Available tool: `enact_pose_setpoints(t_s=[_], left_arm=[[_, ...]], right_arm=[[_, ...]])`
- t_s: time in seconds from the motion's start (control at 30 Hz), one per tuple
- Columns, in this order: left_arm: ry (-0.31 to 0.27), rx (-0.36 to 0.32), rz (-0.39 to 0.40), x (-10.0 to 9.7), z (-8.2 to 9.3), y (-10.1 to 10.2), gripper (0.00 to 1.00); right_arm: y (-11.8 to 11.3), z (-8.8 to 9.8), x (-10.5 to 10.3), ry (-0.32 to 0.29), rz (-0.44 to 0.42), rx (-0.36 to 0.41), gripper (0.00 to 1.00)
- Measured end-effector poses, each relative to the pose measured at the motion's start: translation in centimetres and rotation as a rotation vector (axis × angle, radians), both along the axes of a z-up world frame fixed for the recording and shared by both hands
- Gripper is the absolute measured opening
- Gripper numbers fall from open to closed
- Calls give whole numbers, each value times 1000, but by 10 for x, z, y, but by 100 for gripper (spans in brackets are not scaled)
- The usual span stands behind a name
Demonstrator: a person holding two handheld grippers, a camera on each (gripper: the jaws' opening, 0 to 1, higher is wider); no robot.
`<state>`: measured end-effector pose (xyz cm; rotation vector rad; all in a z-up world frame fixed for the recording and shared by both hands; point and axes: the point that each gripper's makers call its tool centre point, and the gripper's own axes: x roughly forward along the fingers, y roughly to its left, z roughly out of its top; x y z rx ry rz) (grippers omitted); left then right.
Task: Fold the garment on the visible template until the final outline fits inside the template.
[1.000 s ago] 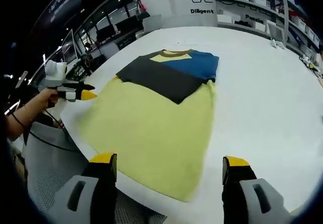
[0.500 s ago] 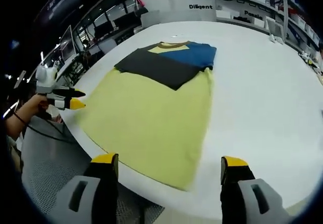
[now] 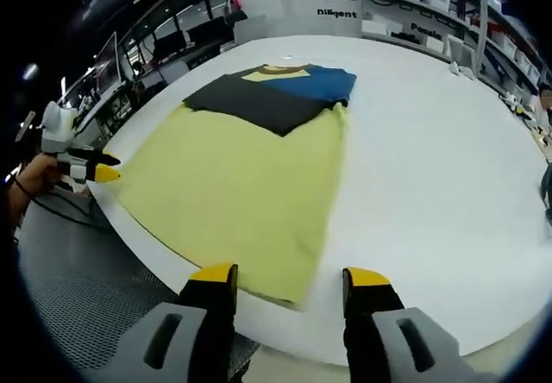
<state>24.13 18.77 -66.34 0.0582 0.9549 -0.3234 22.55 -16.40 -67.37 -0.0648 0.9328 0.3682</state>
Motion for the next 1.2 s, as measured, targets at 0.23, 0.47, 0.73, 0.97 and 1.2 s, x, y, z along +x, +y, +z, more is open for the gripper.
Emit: enact_pose_setpoints(t_s=[0.23, 0.47, 0.73, 0.97, 1.2], left_arm=[[36, 11, 20, -8, -6, 4, 43], [32, 108, -12, -10, -7, 8, 32], [47, 82, -30, -12, -8, 0, 22], [58, 49, -10, -14, -9, -1, 13], [50, 73, -29, -13, -6, -2, 11]], right_arm=[[2, 0, -5, -6, 1, -19, 28], [-2, -2, -4, -13, -30, -69, 19], [-2, -2, -3, -14, -49, -70, 10], [0, -2, -4, 25, -104, -9, 0], [1, 3, -7, 29, -86, -5, 0]])
